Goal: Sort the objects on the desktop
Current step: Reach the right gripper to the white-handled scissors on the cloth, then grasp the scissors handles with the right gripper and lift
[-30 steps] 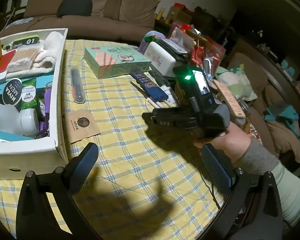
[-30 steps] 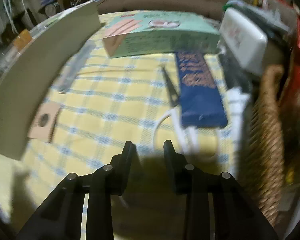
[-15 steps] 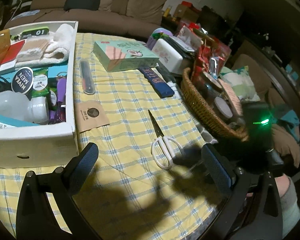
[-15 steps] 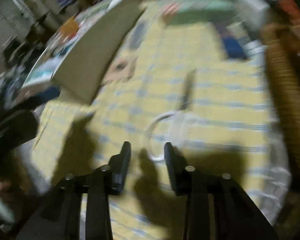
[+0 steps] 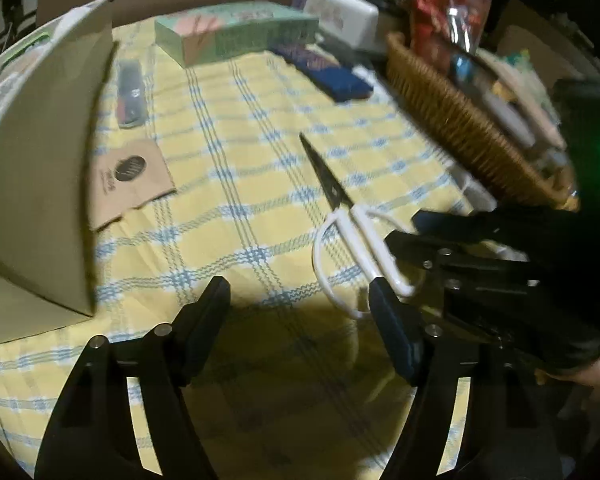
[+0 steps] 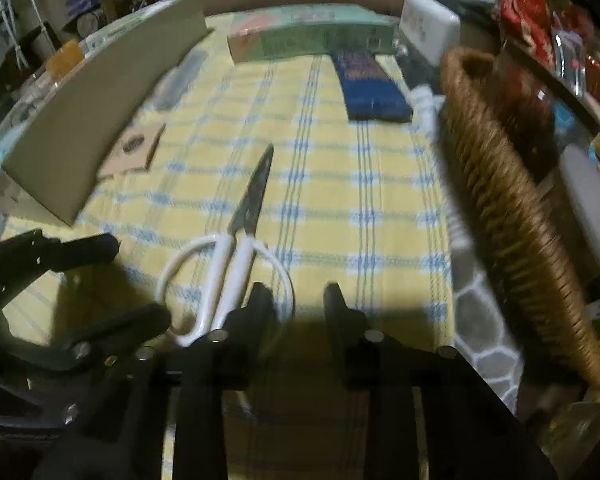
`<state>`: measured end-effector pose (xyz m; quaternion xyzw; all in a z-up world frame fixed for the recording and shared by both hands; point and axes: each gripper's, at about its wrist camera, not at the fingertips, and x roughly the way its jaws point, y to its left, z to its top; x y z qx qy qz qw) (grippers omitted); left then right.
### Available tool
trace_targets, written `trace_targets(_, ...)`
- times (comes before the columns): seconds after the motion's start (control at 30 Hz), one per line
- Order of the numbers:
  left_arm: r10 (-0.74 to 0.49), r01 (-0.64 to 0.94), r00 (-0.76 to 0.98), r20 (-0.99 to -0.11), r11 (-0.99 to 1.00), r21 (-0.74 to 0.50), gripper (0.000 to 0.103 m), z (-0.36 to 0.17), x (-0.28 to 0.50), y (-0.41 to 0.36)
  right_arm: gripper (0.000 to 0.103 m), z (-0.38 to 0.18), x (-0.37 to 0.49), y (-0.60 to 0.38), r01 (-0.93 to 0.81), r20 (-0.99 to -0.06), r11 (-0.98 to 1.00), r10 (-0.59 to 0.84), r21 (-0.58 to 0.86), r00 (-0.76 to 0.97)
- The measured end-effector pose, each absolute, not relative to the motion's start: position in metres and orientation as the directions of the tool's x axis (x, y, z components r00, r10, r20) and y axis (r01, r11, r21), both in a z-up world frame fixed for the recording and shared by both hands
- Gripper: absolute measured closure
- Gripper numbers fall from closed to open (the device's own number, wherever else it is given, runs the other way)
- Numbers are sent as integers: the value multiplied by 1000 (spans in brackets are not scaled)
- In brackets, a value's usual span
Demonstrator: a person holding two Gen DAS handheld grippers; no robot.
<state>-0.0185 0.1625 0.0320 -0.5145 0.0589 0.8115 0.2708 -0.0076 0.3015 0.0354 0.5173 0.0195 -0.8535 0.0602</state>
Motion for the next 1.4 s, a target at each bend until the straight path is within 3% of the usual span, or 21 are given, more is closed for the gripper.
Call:
trace_targets(0.1, 332, -513, -369, -868, -851, -107, 42, 30, -14, 170, 80, 35, -4, 298, 152, -883, -988, -71, -1, -465)
trace_targets(0.2, 339, -503, -361, -869, -855, -125, 42, 31, -18, 170, 85, 35, -4, 300, 155, -881, -987, -104, 35, -462)
trace_targets(0.33, 388, -460, -340, -857, -863, -208, 35, 31, -24, 166, 95, 36, -6, 305, 141, -876, -984, -162, 109, -454)
trace_targets(0.53, 314, -471, -287, -905, -869, -152, 35, 32, -27, 180, 99, 36, -3, 315, 127, -867, -975, -219, 180, -449)
trace_targets(0.57, 315, -485, -285, -905, -862, -147, 45, 33, -25, 181, 99, 37, -3, 315, 129, -865, -974, -225, 187, -448)
trace_targets(0.63, 299, -491, -292, -909, -862, -126, 91, 36, -21, 182, 99, 38, -2, 313, 133, -864, -973, -229, 188, -448)
trace_targets(0.67, 272, -493, -298, -915, -865, -96, 96, 35, -19, 183, 98, 39, -2, 312, 141, -860, -970, -241, 198, -450)
trace_targets(1.1, 432, -370, -258, -864, -870, -325, 96, 48, -11, 135, 98, 57, 8, 307, 195, -798, -933, -359, 302, -484)
trace_targets(1.4, 482, -346, -316, -817, -860, -374, 95, 86, -8, 113, 98, 86, 22, 294, 228, -731, -915, -402, 332, -552)
